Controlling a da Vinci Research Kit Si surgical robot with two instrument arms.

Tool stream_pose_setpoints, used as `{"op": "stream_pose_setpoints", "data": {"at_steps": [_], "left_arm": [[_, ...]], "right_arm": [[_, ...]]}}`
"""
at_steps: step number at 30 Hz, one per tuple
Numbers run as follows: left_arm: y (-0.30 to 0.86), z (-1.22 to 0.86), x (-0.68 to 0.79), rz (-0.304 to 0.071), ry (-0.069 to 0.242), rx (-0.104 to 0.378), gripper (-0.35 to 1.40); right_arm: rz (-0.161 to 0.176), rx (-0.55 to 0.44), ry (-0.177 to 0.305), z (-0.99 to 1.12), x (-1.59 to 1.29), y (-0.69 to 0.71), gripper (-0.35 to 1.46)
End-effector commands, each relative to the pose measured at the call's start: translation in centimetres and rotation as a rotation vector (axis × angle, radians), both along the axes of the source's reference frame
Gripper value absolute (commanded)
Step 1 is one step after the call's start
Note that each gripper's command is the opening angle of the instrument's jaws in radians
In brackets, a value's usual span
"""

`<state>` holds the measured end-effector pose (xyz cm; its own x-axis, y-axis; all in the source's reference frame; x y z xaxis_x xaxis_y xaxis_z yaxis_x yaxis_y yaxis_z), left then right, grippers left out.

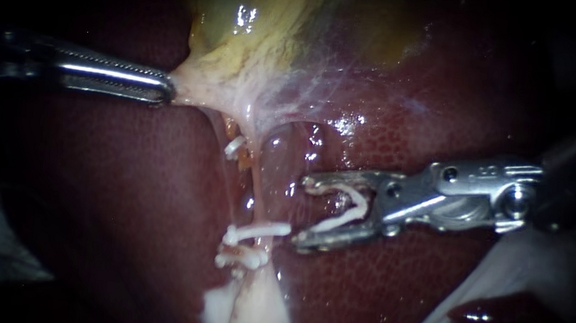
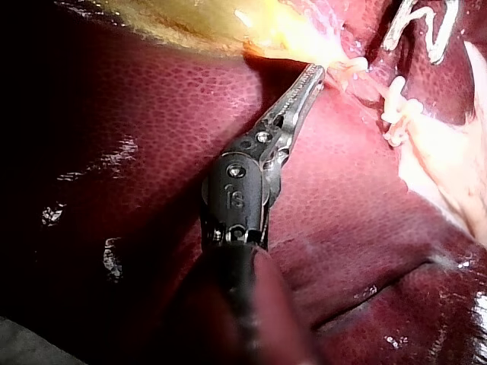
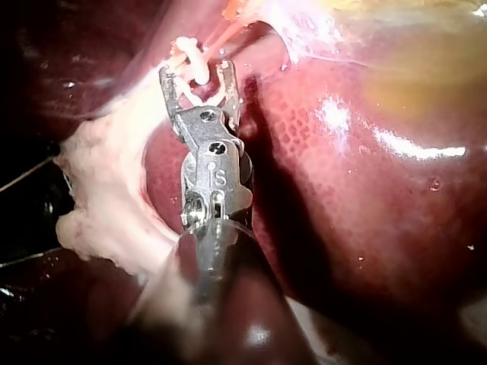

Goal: Clipping second clip right tube

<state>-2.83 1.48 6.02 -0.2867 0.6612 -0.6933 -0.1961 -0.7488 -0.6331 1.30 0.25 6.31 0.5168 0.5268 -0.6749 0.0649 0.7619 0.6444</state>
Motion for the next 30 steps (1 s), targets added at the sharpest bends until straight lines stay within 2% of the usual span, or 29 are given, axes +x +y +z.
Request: {"op": "stream_pose_setpoints", "data": {"at_steps": [1,5,9,17,21,23,30], "left_arm": [[0.00,0.00,0.00,0.000,0.000,0.000,-0.35],[0.00,0.01,-0.01,0.000,0.000,0.000,-0.35],[-0.01,0.00,-0.01,0.000,0.000,0.000,-0.35],[-0.02,-0.01,-0.02,-0.001,0.001,0.000,-0.35],[-0.02,0.00,-0.03,-0.001,0.001,-0.001,-0.35],[-0.02,0.00,-0.04,-0.001,0.001,-0.001,-0.35],[-0.03,0.00,-0.04,-0.001,0.001,-0.001,-0.35]], "right_arm": [[-0.002,0.012,-0.004,0.05,0.03,-0.01,0.48],[-0.006,0.049,-0.012,0.23,0.15,-0.02,0.47],[0.015,0.082,-0.017,0.38,0.27,0.00,0.46],[0.025,0.104,-0.010,0.60,0.48,-0.07,0.47],[0.035,0.172,0.041,0.66,0.57,-0.10,0.47],[0.041,0.211,0.083,0.67,0.61,-0.11,0.47],[0.036,0.328,0.191,0.62,0.69,-0.15,0.47]]}}
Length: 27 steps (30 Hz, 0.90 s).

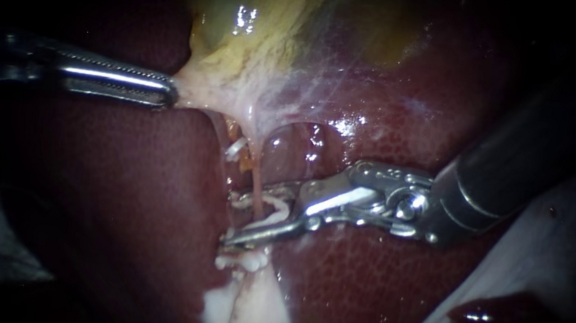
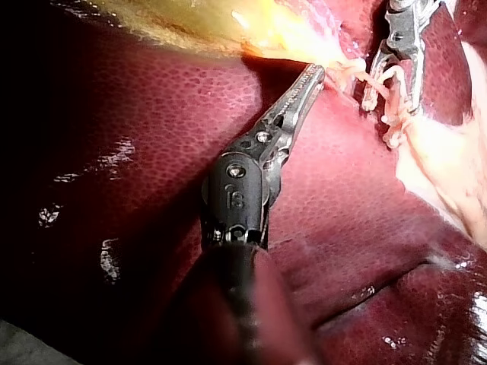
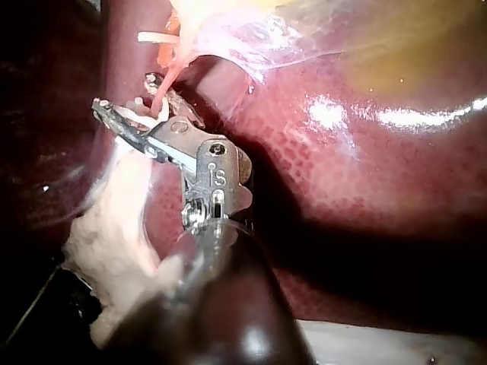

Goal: Clipping second clip right tube

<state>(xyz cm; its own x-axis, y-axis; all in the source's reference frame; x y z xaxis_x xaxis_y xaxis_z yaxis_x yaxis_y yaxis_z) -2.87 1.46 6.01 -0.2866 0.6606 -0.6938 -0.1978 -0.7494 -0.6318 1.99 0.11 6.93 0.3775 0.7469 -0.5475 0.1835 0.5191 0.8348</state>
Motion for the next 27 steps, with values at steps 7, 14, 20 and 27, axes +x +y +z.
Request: {"op": "stream_pose_setpoints", "data": {"at_steps": [7,14,20,27], "left_arm": [[0.00,0.00,0.00,0.000,0.000,0.000,-0.35],[0.00,0.00,0.00,0.000,0.000,0.000,-0.35],[0.00,0.01,-0.01,0.000,0.000,0.000,-0.35],[0.00,0.01,-0.01,0.000,0.000,0.000,-0.35]], "right_arm": [[0.004,0.089,0.108,-0.16,0.03,-0.05,0.45],[0.021,0.111,0.115,-0.28,0.02,0.05,0.39],[0.020,0.123,0.115,-0.35,-0.04,0.11,0.23],[0.017,0.166,0.096,-0.35,-0.08,0.11,-0.13]]}}
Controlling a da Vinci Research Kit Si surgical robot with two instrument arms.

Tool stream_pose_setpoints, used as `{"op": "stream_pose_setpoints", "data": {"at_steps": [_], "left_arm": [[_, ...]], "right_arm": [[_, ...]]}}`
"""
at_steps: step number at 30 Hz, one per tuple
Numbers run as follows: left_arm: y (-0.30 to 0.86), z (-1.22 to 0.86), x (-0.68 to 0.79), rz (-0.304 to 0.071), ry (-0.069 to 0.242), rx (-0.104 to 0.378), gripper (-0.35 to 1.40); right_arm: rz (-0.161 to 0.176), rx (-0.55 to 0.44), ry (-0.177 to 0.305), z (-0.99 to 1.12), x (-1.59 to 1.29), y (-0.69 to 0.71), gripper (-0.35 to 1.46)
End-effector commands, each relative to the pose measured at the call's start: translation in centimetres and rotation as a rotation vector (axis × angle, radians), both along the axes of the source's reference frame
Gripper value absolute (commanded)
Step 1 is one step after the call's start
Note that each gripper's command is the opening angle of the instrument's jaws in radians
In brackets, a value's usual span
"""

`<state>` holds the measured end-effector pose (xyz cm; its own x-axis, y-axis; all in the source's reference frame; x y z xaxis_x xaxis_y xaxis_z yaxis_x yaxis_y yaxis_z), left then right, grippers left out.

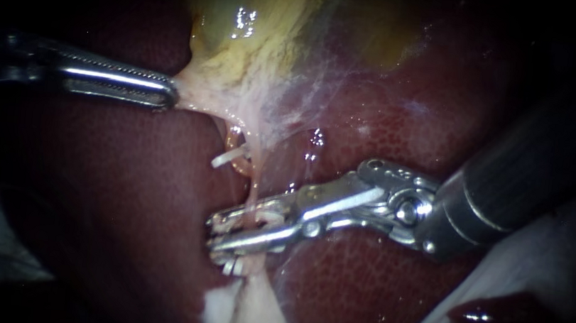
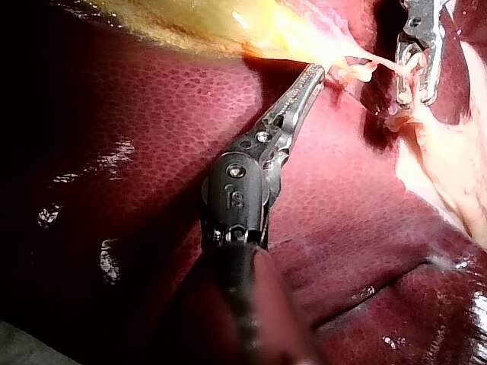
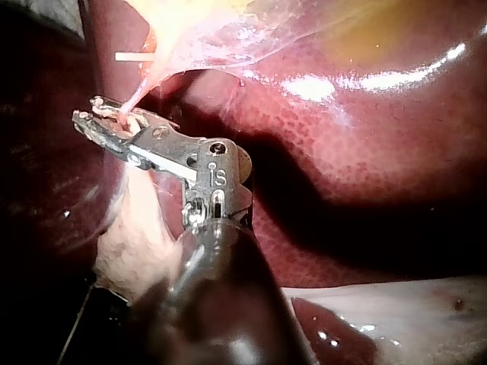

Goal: Clipping second clip right tube

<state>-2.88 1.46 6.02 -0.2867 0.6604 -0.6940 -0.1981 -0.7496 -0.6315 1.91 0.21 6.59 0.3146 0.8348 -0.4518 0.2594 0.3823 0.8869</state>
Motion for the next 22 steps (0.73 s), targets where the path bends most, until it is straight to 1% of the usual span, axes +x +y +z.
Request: {"op": "stream_pose_setpoints", "data": {"at_steps": [1,4,6,9,10,22], "left_arm": [[0.00,0.00,0.00,0.000,0.000,0.000,-0.35],[0.00,0.00,0.00,0.000,0.000,0.000,-0.35],[0.00,0.00,0.00,0.000,0.000,0.000,-0.35],[0.00,0.00,0.00,0.000,0.000,0.000,-0.35],[0.00,0.00,0.00,0.000,0.000,0.000,-0.35],[0.00,0.00,0.00,0.000,0.000,0.000,-0.35]], "right_arm": [[-0.001,0.008,-0.003,0.00,0.00,0.00,-0.18],[-0.004,0.025,-0.010,0.00,-0.01,-0.01,-0.35],[0.000,0.029,-0.014,-0.01,-0.02,-0.01,-0.35],[0.036,0.030,-0.035,-0.02,-0.05,-0.02,-0.35],[0.041,0.031,-0.034,-0.03,-0.07,-0.02,-0.35],[0.038,0.028,-0.039,-0.02,-0.07,-0.03,-0.35]]}}
